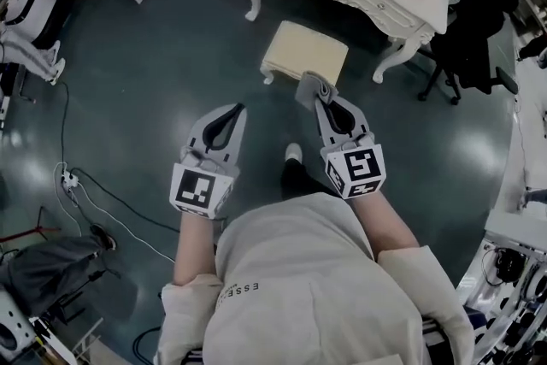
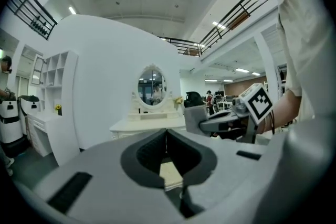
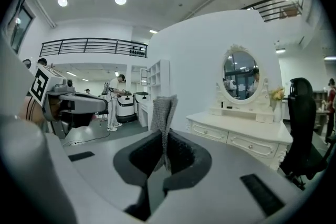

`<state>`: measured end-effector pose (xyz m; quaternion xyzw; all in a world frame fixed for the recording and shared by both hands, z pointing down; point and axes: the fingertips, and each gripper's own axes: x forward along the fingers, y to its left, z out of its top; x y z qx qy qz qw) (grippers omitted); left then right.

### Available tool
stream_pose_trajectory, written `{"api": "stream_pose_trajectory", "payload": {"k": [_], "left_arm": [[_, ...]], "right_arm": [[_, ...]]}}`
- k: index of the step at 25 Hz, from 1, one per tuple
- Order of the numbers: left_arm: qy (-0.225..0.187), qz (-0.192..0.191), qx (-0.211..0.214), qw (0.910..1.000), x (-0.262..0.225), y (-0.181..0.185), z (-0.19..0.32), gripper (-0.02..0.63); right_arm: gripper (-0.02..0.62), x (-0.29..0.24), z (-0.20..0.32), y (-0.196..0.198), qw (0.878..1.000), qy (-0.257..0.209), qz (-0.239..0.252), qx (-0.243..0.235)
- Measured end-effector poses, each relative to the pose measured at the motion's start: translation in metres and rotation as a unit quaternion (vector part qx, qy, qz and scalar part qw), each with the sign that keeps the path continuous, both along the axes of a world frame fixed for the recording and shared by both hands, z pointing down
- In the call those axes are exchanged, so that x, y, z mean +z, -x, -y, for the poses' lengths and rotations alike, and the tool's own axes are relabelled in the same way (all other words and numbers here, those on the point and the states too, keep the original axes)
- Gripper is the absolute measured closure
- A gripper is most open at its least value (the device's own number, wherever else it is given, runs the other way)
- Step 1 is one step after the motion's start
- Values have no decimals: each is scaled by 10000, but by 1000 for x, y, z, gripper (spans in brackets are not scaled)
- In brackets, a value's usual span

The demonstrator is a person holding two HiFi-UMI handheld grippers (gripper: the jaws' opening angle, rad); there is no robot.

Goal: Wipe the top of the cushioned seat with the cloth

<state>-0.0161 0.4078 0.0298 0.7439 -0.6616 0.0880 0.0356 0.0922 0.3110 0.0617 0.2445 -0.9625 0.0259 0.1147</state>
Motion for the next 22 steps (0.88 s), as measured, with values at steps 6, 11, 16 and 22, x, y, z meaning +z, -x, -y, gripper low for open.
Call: {"api": "stream_pose_trajectory", "payload": {"k": [6,11,16,22], "left_arm": [[125,41,54,9999,8,18,109,603],[104,60,170,9998,12,32,178,603],[235,20,335,9992,22,44,230,603],[446,-99,684,9966,47,73,292,603]], "right_arm": [[569,2,107,15,9999,43,42,94],[569,9,169,27,9998,17,-38,192],[569,23,216,39,9994,175,-131,275],[569,49,263,64,9971,402,-338,545]]}}
